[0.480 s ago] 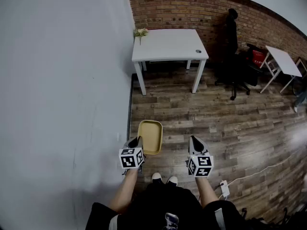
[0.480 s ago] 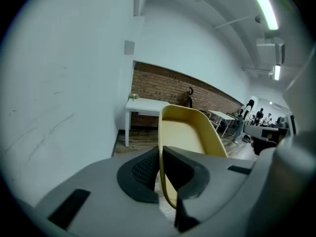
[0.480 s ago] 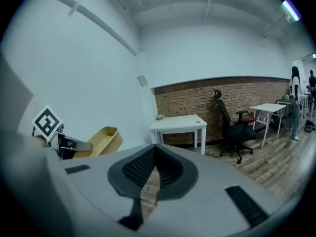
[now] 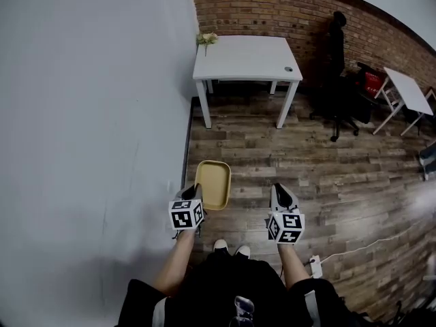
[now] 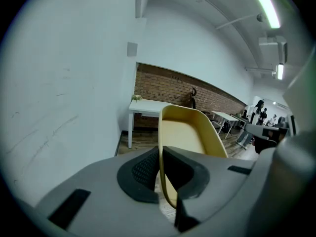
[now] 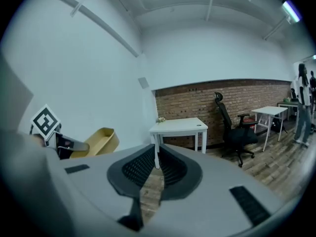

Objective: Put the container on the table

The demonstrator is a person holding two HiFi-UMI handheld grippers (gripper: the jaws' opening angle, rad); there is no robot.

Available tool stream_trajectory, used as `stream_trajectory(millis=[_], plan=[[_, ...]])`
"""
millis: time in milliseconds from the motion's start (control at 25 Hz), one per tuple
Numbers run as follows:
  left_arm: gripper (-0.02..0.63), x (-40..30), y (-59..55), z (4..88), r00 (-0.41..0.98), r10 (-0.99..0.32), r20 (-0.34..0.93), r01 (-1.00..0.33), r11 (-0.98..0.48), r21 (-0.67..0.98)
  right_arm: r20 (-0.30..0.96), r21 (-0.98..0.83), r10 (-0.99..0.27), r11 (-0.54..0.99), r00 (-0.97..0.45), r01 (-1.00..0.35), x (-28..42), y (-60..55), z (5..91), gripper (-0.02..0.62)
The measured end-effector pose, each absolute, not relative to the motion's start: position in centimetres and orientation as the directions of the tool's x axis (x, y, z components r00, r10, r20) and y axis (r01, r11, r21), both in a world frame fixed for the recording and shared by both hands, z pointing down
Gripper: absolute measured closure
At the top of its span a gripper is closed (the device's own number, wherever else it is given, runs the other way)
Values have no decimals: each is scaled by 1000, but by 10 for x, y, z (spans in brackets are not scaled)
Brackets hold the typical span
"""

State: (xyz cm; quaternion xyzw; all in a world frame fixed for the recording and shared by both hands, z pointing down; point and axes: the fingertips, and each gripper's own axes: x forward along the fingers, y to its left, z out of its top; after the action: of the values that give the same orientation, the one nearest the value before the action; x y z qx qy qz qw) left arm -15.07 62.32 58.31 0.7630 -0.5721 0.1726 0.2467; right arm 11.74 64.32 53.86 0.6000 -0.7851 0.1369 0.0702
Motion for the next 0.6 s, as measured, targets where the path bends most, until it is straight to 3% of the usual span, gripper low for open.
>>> stream_trajectory(millis=[600], plan=[[584, -130, 630, 584, 274, -794, 543, -961, -210, 177, 275, -136, -908, 288, -315, -948, 128, 650, 543, 569]])
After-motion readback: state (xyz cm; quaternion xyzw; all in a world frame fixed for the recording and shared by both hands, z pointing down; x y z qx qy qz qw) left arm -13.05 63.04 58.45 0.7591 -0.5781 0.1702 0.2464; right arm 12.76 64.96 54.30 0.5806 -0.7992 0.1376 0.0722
